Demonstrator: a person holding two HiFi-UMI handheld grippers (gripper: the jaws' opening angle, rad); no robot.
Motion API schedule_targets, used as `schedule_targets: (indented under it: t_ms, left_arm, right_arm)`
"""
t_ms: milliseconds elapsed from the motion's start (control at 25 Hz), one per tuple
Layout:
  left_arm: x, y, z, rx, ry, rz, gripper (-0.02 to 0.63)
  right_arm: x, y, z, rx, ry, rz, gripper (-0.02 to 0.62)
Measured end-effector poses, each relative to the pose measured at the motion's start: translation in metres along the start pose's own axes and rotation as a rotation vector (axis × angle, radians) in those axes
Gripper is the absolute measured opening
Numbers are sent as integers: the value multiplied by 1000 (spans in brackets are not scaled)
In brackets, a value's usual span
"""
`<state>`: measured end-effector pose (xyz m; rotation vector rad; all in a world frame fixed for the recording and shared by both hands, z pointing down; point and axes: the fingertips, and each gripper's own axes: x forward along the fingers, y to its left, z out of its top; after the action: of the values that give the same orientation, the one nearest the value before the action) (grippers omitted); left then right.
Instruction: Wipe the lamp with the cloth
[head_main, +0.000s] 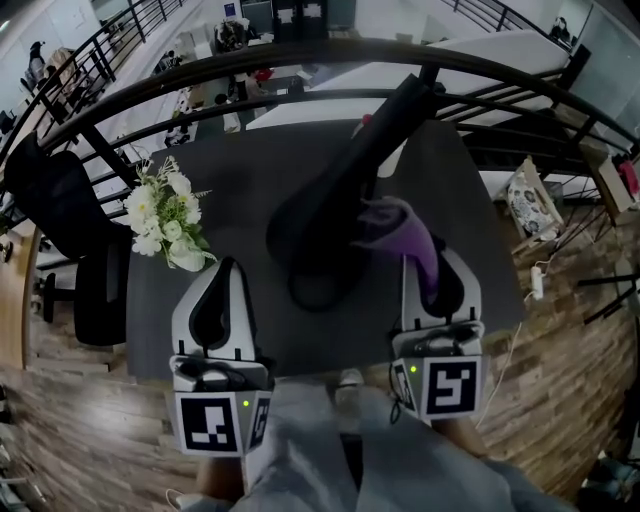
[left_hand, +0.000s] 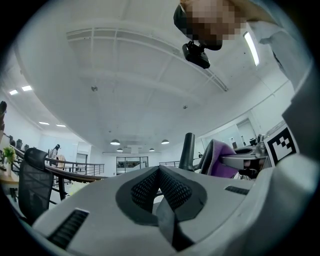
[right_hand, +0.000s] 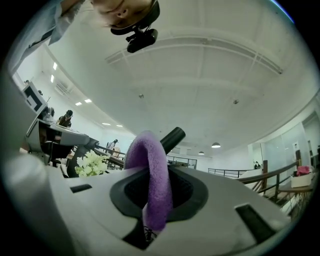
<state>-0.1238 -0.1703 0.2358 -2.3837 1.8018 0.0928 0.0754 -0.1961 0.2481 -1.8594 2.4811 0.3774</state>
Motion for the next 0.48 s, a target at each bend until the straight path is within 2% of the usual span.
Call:
schedule_targets:
  t_ms: [480]
  left_arm:
    - [-3, 1, -2, 3, 14, 5, 5]
  right_arm:
    - [-1, 1, 2, -1, 9, 2, 51]
